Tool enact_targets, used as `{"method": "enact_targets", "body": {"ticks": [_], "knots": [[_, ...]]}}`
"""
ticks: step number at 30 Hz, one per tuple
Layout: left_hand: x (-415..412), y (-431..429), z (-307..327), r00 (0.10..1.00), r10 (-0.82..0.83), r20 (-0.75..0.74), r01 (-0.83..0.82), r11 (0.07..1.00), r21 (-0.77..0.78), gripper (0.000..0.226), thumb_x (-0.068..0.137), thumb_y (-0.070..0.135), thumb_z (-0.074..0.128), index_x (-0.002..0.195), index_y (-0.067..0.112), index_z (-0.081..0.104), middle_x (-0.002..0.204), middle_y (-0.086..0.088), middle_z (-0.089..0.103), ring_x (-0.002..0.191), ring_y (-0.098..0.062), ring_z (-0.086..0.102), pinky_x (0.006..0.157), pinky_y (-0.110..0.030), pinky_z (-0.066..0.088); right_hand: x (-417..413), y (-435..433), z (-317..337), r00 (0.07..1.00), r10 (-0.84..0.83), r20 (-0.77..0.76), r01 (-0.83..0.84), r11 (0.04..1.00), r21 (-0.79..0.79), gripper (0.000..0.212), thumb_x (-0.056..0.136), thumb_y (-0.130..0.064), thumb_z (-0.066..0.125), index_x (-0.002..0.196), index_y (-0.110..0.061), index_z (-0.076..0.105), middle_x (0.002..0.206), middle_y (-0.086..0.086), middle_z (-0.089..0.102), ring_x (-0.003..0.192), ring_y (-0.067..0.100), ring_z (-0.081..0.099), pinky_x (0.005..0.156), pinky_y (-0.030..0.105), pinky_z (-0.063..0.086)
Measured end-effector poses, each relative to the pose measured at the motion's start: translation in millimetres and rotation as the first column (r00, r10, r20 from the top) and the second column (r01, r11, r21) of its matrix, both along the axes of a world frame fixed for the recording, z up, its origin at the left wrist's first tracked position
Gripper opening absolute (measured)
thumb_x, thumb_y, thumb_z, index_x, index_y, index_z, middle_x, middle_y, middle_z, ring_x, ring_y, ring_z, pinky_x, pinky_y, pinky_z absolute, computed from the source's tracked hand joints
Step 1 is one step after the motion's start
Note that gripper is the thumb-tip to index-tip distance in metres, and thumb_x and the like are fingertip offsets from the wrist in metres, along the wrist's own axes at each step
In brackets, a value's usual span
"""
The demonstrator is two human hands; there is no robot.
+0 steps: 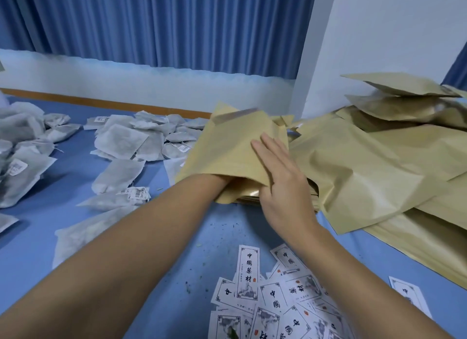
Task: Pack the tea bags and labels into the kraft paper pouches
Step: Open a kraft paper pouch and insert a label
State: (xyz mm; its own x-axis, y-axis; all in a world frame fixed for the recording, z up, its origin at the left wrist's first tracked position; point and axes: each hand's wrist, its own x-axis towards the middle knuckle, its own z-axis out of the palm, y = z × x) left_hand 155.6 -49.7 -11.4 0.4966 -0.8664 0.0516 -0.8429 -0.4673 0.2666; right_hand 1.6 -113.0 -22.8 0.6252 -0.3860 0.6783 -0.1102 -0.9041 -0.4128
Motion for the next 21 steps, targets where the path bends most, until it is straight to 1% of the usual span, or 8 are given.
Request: {"method": "enact_targets", "body": {"ticks": [3, 5, 7, 11, 13, 16, 18, 21], "knots": [[-15, -27, 2, 0.993, -0.117, -0.006, 0.114, 0.980, -0.160, 0.046, 0.107, 0.019, 0.038, 0.152, 0.011, 0.033, 0.158, -0.012, 0.033, 0.146, -0.029, 0.027, 0.112, -0.027, 0.013, 18, -12, 2, 0.995, -0.032, 0.094, 0.020, 0.993, 0.117, 0.070, 0.073, 0.008, 0.045, 0.138, -0.016, 0.058, 0.147, -0.002, 0.054, 0.137, 0.013, 0.047, 0.109, 0.009, 0.029], [-21, -36, -3, 0.987, -0.158, 0.019, 0.159, 0.973, -0.167, 0.026, 0.104, 0.019, 0.036, 0.126, 0.019, 0.049, 0.124, -0.009, 0.054, 0.126, -0.029, 0.047, 0.099, -0.029, 0.030, 28, -21, 2, 0.991, -0.085, 0.102, 0.068, 0.985, 0.161, 0.060, 0.075, 0.009, 0.047, 0.126, -0.019, 0.065, 0.124, -0.003, 0.068, 0.113, 0.017, 0.060, 0.092, 0.006, 0.037], [-16, -32, -14, 0.977, -0.206, 0.043, 0.211, 0.964, -0.161, 0.007, 0.101, 0.025, 0.039, 0.100, 0.023, 0.045, 0.099, -0.001, 0.052, 0.103, -0.027, 0.056, 0.090, -0.031, 0.037, 33, -30, -3, 0.989, -0.147, 0.019, 0.140, 0.965, 0.220, 0.056, 0.080, 0.006, 0.048, 0.123, -0.023, 0.069, 0.117, -0.002, 0.072, 0.107, 0.021, 0.062, 0.086, 0.012, 0.041], [-32, -12, -32, 0.965, -0.241, 0.105, 0.252, 0.960, -0.119, 0.020, 0.101, 0.025, 0.042, 0.090, 0.014, 0.056, 0.095, -0.011, 0.066, 0.085, -0.030, 0.059, 0.084, -0.040, 0.048, 29, -38, -18, 0.988, -0.150, 0.026, 0.127, 0.908, 0.400, 0.032, 0.095, -0.010, 0.054, 0.114, -0.025, 0.075, 0.111, -0.009, 0.074, 0.100, 0.013, 0.061, 0.074, 0.001, 0.034], [-42, 2, -37, 0.963, -0.221, 0.155, 0.246, 0.954, -0.170, 0.017, 0.098, 0.024, 0.045, 0.090, 0.015, 0.057, 0.093, -0.008, 0.068, 0.084, -0.032, 0.061, 0.074, -0.043, 0.050, 26, -37, -24, 0.987, -0.151, 0.051, 0.116, 0.902, 0.417, 0.031, 0.096, -0.010, 0.054, 0.114, -0.024, 0.075, 0.105, -0.009, 0.074, 0.089, 0.007, 0.057, 0.075, 0.007, 0.036], [-57, 29, -47, 0.943, -0.299, 0.146, 0.333, 0.854, -0.399, 0.009, 0.093, 0.026, 0.058, 0.089, 0.018, 0.058, 0.086, 0.003, 0.062, 0.082, -0.023, 0.059, 0.071, -0.042, 0.050, 21, -35, -34, 0.980, -0.187, 0.067, 0.140, 0.889, 0.436, 0.023, 0.095, -0.010, 0.052, 0.093, -0.018, 0.074, 0.071, -0.007, 0.063, 0.067, 0.010, 0.046, 0.061, 0.017, 0.036], [-63, 42, -51, 0.906, -0.419, 0.066, 0.398, 0.785, -0.474, 0.017, 0.090, 0.033, 0.069, 0.091, 0.017, 0.064, 0.091, 0.005, 0.061, 0.085, -0.015, 0.058, 0.078, -0.039, 0.050, 18, -35, -34, 0.982, -0.186, 0.040, 0.151, 0.889, 0.433, 0.021, 0.095, -0.010, 0.052, 0.089, -0.017, 0.072, 0.063, -0.006, 0.057, 0.064, 0.006, 0.047, 0.059, 0.013, 0.037], [-68, 47, -52, 0.831, -0.533, -0.158, 0.449, 0.811, -0.375, 0.046, 0.079, 0.052, 0.079, 0.118, 0.029, 0.069, 0.124, 0.005, 0.054, 0.117, -0.009, 0.052, 0.104, -0.030, 0.043, 15, -36, -27, 0.992, -0.122, -0.024, 0.121, 0.891, 0.437, 0.030, 0.093, -0.010, 0.052, 0.079, -0.029, 0.071, 0.058, -0.019, 0.058, 0.063, -0.002, 0.052, 0.056, 0.009, 0.036]]}}
